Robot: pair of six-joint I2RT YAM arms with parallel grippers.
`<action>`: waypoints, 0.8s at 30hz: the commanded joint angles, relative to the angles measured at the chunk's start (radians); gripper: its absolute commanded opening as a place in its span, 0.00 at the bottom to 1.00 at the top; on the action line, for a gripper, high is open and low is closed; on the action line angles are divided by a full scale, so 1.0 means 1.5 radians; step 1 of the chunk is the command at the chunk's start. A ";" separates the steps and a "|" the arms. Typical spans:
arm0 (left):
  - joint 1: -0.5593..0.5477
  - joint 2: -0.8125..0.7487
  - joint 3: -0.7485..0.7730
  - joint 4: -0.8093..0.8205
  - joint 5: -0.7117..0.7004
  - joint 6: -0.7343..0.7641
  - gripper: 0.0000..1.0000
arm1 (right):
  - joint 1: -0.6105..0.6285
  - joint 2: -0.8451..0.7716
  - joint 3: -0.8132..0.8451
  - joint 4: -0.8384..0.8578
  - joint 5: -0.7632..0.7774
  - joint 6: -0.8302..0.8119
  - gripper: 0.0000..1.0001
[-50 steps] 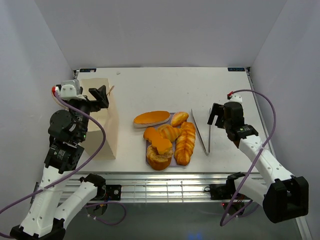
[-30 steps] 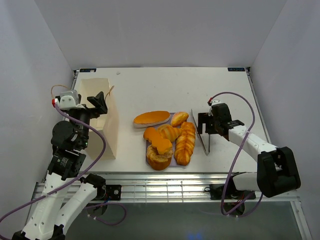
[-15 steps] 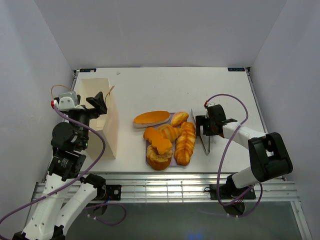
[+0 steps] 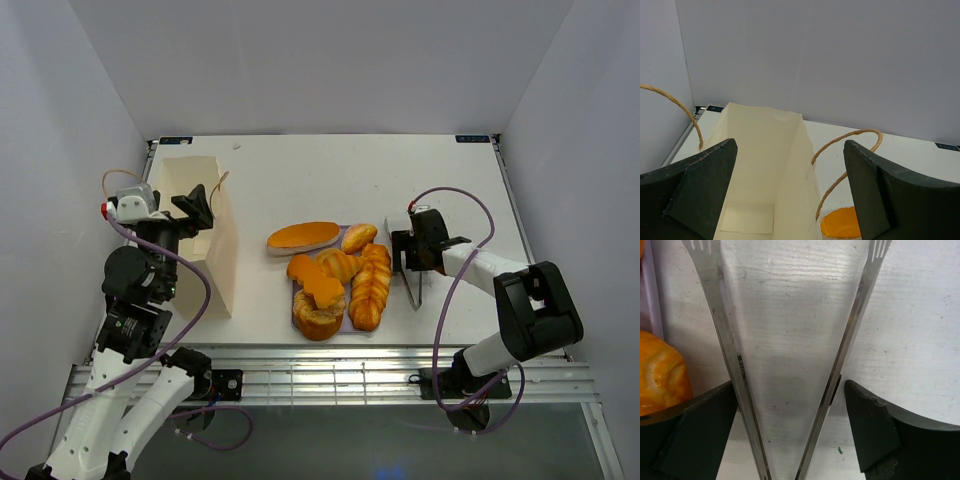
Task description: Place the fake bread into the paper bag
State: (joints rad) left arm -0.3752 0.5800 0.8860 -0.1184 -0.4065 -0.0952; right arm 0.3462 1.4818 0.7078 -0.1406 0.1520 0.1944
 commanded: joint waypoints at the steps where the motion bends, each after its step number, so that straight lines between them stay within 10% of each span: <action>1: -0.002 -0.007 -0.008 0.011 -0.006 -0.005 0.98 | 0.013 0.019 0.016 -0.039 0.022 0.011 0.86; 12: -0.002 -0.015 -0.013 0.015 -0.015 -0.004 0.98 | 0.019 -0.005 0.023 -0.062 0.032 0.019 0.66; 24: -0.002 -0.021 -0.020 0.026 -0.004 0.001 0.98 | 0.019 -0.132 0.086 -0.163 0.019 0.005 0.66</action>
State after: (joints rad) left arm -0.3756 0.5594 0.8669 -0.0952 -0.4183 -0.0948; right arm 0.3687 1.3418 0.7826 -0.3420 0.1947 0.2066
